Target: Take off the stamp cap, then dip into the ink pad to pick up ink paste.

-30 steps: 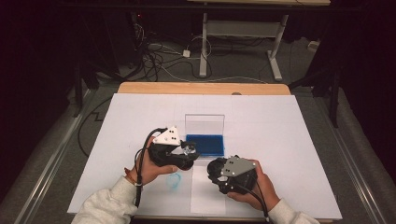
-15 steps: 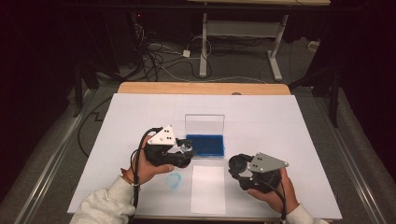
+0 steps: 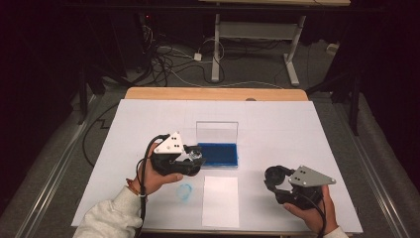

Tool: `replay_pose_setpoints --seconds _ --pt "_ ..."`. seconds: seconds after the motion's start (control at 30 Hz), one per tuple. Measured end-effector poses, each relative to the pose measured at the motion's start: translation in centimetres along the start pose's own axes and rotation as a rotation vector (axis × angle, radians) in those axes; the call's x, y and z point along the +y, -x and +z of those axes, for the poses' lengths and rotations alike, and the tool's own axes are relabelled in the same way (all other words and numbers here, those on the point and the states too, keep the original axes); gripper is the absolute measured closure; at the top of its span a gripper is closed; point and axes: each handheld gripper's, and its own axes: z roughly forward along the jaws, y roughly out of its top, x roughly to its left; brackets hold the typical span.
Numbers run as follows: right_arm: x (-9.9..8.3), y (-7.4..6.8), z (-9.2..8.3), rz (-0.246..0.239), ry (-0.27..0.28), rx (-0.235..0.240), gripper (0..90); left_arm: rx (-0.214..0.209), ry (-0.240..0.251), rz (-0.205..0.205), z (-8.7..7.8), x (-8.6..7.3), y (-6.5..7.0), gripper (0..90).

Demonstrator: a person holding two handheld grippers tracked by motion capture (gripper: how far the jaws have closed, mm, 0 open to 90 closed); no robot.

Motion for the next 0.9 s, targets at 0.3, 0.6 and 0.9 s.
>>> replay_pose_setpoints --seconds 0.3,0.6,0.9 --pt "-0.6 0.3 -0.2 0.018 -0.008 -0.006 38.5 0.009 0.008 0.003 -0.2 0.1 0.1 54.8" --pt "-0.7 0.5 0.1 0.018 -0.015 -0.001 38.6 0.008 0.025 -0.004 0.0 0.4 -0.3 54.8" --pt "-0.8 0.3 -0.2 0.02 -0.014 0.0 38.6 0.004 0.066 0.005 0.8 2.3 -1.0 54.8"
